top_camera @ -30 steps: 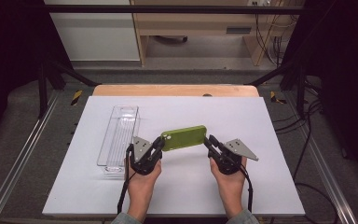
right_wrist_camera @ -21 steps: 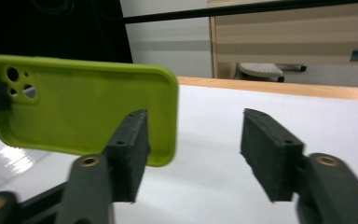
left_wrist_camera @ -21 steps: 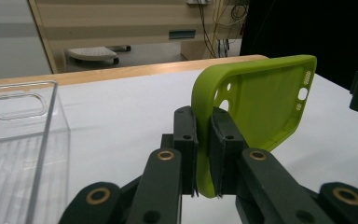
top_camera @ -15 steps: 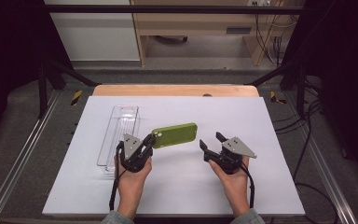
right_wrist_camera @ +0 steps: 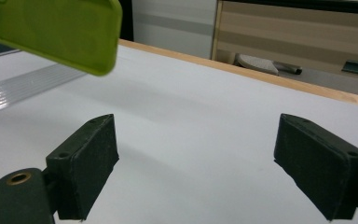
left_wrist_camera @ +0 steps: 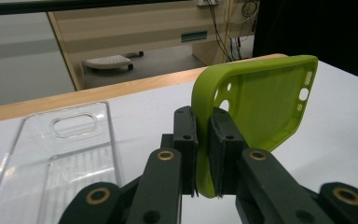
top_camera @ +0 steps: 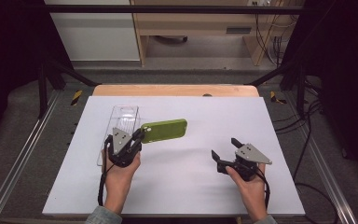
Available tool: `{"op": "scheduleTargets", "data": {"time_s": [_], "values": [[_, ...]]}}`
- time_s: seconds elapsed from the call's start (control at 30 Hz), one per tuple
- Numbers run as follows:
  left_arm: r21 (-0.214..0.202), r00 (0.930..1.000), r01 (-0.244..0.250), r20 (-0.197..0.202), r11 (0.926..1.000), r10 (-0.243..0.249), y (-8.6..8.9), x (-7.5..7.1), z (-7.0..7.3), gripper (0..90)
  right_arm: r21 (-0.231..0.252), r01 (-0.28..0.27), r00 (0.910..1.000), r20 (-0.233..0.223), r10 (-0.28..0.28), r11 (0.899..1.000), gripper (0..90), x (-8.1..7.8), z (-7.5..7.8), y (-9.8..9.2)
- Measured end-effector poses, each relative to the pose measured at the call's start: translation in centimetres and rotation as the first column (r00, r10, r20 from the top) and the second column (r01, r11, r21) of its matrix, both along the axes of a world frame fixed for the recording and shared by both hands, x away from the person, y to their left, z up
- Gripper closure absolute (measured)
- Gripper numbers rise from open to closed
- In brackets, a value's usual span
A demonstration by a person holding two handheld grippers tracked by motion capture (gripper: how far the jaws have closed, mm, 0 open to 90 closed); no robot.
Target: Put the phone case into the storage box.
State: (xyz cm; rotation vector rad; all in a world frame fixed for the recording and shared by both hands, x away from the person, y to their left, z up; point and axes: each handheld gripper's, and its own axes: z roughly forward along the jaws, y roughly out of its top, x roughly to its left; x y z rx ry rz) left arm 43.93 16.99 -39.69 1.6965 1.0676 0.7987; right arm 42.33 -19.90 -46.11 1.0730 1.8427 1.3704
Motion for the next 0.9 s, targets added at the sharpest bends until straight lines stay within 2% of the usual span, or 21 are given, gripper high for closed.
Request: {"op": "scheduleTargets", "data": {"time_s": [0.07,0.17,0.23,0.33,0.5,0.67,0.9], "values": [[0.008,1.0,-0.005,0.008,1.0,0.005,0.5,0.1,0.4,81.9,-0.007,0.002,1.0,-0.001,-0.002,1.0,13.6,-0.5,0.0,-0.8],[0.051,0.9989,-0.02,0.043,0.9985,0.018,1.5,0.5,1.5,81.9,-0.038,-0.016,0.9998,-0.014,0.015,0.999,13.3,-1.2,-0.1,-1.8],[0.06,0.998,-0.031,0.056,0.9977,0.028,2.3,0.7,2.2,81.9,-0.059,-0.023,0.9993,-0.03,0.021,0.998,12.6,-1.5,-0.2,-2.2],[0.078,0.9968,-0.049,0.066,0.9958,0.044,3.5,0.9,2.9,81.9,-0.066,-0.031,0.9992,-0.027,0.03,0.997,12.7,-2.0,-0.1,-2.8],[0.066,0.9949,-0.081,0.066,0.9945,0.077,5.3,1.1,3.1,81.9,-0.081,-0.02,0.9998,-0.004,0.02,0.997,12.7,-2.7,-0.1,-3.6],[0.066,0.9931,-0.103,0.063,0.9925,0.099,6.4,1.2,3.1,81.9,-0.078,0.014,0.9996,0.027,-0.012,0.997,12.9,-2.6,-0.5,-4.4],[0.086,0.9907,-0.126,0.064,0.9883,0.12,7.3,1.4,2.9,81.9,-0.091,0.015,0.999,0.043,-0.011,0.996,12.2,-2.7,-0.7,-4.8]]}}
